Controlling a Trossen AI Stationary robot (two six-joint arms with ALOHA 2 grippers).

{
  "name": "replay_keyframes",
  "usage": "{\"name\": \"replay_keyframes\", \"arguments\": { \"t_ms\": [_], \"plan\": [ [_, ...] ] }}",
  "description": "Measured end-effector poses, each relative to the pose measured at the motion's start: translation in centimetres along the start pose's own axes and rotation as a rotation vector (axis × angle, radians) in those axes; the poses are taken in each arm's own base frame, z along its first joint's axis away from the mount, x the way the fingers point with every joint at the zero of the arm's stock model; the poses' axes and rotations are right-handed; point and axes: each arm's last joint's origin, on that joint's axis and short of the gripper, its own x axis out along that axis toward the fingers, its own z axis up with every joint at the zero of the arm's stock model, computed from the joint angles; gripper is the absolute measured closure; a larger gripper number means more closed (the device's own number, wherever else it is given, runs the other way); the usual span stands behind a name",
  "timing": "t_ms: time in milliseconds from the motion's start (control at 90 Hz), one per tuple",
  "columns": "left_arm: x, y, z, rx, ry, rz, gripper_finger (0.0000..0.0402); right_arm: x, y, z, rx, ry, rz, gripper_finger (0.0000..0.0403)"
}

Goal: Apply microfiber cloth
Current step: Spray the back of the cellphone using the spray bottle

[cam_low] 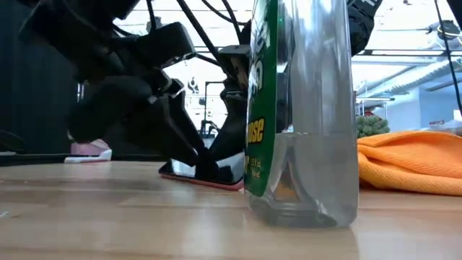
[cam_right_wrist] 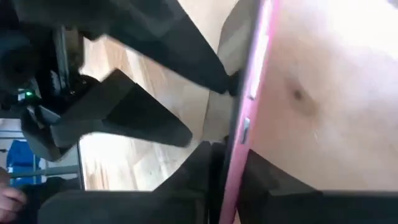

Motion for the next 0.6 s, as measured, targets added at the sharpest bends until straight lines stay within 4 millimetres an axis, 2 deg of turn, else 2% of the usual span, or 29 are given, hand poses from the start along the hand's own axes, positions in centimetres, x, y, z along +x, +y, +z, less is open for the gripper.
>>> {"name": "replay_keyframes", "arguments": {
  "t_ms": [178,278,378,500,600],
  "plan": [
    [-5.3,1.1,1.2,-0.105,-0.02,-0.035,0.0175,-3.0,1.1,0.4,-0.065,-0.025,-0.094,0.0395],
    [-8.8,2.2,1.6,-0.178,-0.046,-0.061,0.0175,-6.1,2.4,0.9,-0.096,-0.064,-0.142,0.0395],
    [-11.4,3.4,1.9,-0.255,-0.095,-0.076,0.0175,-9.0,3.6,0.9,-0.128,-0.104,-0.189,0.0395],
    [-13.5,4.7,2.5,-0.342,-0.177,-0.088,0.0175,-12.7,5.1,1.2,-0.164,-0.184,-0.191,0.0395],
    [-13.8,5.5,3.2,-0.424,-0.246,-0.092,0.0175,-15.5,6.3,0.6,-0.228,-0.251,-0.218,0.0395]
  ]
}}
